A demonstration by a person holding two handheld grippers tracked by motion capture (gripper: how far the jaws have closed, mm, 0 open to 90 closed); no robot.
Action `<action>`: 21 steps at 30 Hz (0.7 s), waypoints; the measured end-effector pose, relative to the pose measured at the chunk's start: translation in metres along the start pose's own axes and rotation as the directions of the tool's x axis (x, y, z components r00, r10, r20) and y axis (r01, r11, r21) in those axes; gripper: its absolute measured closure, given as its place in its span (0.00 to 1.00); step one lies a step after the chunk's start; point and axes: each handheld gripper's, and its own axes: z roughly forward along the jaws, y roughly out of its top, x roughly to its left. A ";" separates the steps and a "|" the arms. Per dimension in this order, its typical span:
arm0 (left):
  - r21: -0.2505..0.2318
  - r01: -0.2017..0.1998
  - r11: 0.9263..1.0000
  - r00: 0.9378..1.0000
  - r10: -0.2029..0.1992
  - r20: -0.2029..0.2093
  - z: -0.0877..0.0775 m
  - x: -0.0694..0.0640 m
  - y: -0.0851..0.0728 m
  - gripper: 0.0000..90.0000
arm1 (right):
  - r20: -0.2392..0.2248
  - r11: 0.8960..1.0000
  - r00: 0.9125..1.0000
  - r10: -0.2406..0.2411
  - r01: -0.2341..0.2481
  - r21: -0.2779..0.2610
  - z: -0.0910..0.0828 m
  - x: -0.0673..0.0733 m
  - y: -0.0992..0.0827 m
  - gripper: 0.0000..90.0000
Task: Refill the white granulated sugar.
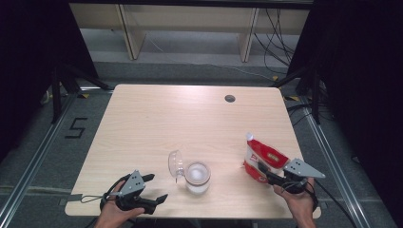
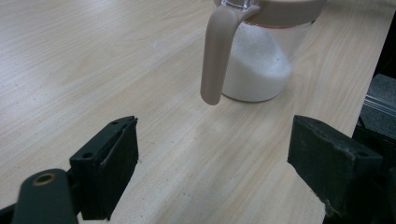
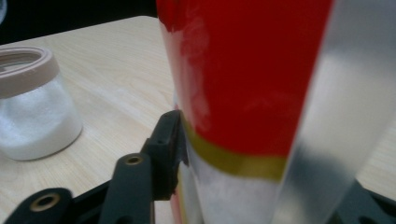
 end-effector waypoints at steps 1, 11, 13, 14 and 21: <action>0.000 0.000 1.000 1.000 0.000 0.000 0.000 0.000 0.000 0.18 | 0.010 1.000 1.000 -0.012 0.012 0.000 -0.001 0.000 0.000 0.53; -0.008 0.008 1.000 1.000 -0.008 -0.002 0.001 -0.001 0.000 0.18 | 0.080 0.999 0.997 0.021 -0.023 0.022 -0.021 0.015 0.001 0.44; -0.007 -0.019 1.000 1.000 0.019 -0.001 0.000 0.002 0.001 0.18 | 0.091 0.999 0.996 0.028 -0.032 0.042 -0.022 0.017 0.000 0.42; -0.006 -0.023 1.000 1.000 0.023 -0.003 0.000 0.002 0.001 0.17 | 0.091 0.998 0.995 0.049 -0.054 0.045 -0.023 0.019 -0.001 0.42; -0.011 0.013 1.000 1.000 -0.013 -0.006 0.002 -0.001 0.000 0.18 | 0.102 0.997 0.995 0.014 -0.021 0.069 -0.032 0.024 -0.002 0.35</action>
